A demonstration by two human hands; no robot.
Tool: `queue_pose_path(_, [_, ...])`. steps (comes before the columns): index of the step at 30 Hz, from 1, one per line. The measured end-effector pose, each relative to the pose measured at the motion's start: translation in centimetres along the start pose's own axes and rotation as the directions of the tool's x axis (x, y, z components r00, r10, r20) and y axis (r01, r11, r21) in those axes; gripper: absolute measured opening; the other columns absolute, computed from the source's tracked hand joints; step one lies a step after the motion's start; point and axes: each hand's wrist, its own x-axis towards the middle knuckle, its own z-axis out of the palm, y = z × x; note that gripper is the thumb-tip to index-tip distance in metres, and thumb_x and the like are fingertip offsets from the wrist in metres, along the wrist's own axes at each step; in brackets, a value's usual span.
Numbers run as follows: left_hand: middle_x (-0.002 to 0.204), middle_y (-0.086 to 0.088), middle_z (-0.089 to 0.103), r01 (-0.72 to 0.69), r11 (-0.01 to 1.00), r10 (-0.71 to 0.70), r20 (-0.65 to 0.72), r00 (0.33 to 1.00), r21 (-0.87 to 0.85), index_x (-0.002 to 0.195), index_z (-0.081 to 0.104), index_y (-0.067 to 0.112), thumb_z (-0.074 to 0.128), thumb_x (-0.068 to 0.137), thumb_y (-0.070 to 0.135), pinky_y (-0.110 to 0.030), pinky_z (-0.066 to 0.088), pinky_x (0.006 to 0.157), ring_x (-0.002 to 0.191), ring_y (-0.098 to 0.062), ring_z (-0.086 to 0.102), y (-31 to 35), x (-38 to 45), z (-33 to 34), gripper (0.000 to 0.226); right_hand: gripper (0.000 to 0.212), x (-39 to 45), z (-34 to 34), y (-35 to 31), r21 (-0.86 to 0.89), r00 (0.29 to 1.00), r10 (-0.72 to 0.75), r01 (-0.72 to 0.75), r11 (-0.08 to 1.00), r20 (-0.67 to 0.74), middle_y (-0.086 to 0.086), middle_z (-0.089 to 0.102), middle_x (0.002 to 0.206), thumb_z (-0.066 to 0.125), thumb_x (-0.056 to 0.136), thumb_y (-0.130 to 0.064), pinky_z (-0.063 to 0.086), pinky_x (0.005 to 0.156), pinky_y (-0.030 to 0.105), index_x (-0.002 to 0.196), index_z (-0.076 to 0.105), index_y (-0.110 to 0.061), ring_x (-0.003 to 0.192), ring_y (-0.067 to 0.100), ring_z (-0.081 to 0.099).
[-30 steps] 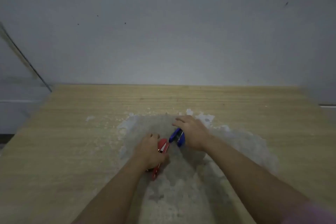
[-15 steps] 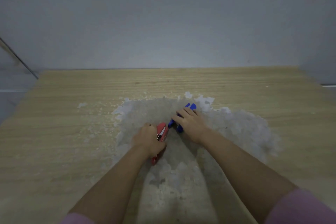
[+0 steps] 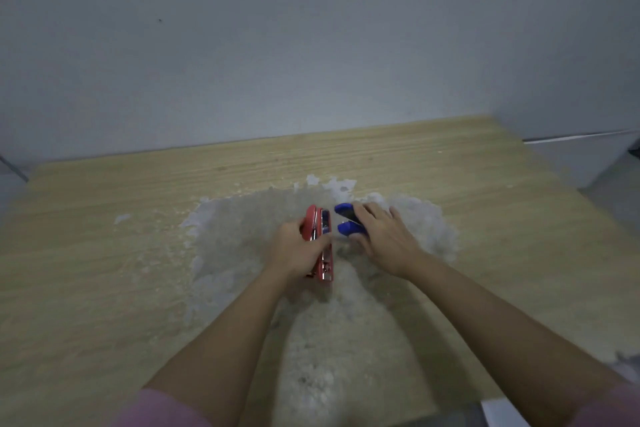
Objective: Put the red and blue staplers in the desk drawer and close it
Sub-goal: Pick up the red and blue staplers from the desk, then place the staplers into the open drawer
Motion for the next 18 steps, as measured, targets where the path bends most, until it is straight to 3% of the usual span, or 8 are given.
queue_pose_path(3, [0.082, 0.003, 0.06, -0.012, 0.992, 0.013, 0.01, 1.0, -0.122, 0.114, 0.059, 0.008, 0.069, 0.079, 0.02, -0.028, 0.051, 0.069, 0.075, -0.014, 0.06, 2.6, -1.6, 2.3, 0.038, 0.051, -2.6, -2.0, 1.6, 0.184, 0.996, 0.052, -0.039, 0.982, -0.069, 0.014, 0.047, 0.127, 0.05, 0.091, -0.024, 0.041, 0.089, 0.037, 0.136, 0.031, -0.008, 0.108, 0.03, 0.051])
queue_pose_path(7, [0.098, -0.006, 0.067, -0.05, 0.977, 0.054, 0.013, 0.998, -0.206, 0.109, 0.062, 0.014, 0.07, 0.078, 0.021, -0.031, 0.052, 0.078, 0.088, -0.02, 0.062, 5.6, -3.9, 6.3, 0.033, 0.044, -6.6, -4.5, 4.3, 0.363, 0.979, 0.138, -0.076, 0.929, -0.148, 0.012, 0.052, 0.11, 0.049, 0.092, -0.024, 0.03, 0.078, 0.018, 0.132, 0.038, -0.01, 0.096, 0.017, 0.044])
queue_pose_path(10, [0.1, -0.005, 0.067, -0.094, 0.97, 0.101, 0.02, 0.995, -0.223, 0.111, 0.061, 0.015, 0.069, 0.078, 0.019, -0.033, 0.054, 0.079, 0.091, -0.02, 0.063, 7.6, -5.5, 9.7, 0.035, 0.039, -9.4, -6.4, 6.7, 0.431, 0.965, 0.176, -0.076, 0.899, -0.197, 0.006, 0.05, 0.099, 0.049, 0.092, -0.025, 0.039, 0.084, 0.026, 0.129, 0.043, -0.012, 0.093, 0.018, 0.047])
queue_pose_path(14, [0.095, -0.002, 0.065, -0.082, 0.953, 0.104, 0.059, 0.993, -0.29, 0.116, 0.058, 0.012, 0.066, 0.081, 0.014, -0.035, 0.057, 0.073, 0.088, -0.02, 0.064, 9.9, -7.7, 15.3, 0.036, 0.032, -13.3, -8.8, 10.9, 0.483, 0.954, 0.198, -0.066, 0.873, -0.227, 0.012, 0.059, 0.101, 0.051, 0.091, -0.027, 0.047, 0.088, 0.038, 0.12, 0.052, -0.014, 0.092, 0.025, 0.056])
queue_pose_path(18, [0.094, 0.003, 0.064, -0.091, 0.947, 0.117, 0.065, 0.991, -0.308, 0.118, 0.055, 0.015, 0.064, 0.082, 0.013, -0.036, 0.059, 0.07, 0.09, -0.02, 0.065, 11.3, -10.0, 20.9, 0.037, 0.028, -17.7, -10.2, 15.1, 0.532, 0.956, 0.193, -0.048, 0.846, -0.221, 0.012, 0.062, 0.104, 0.053, 0.09, -0.025, 0.051, 0.087, 0.038, 0.116, 0.056, -0.014, 0.093, 0.023, 0.057])
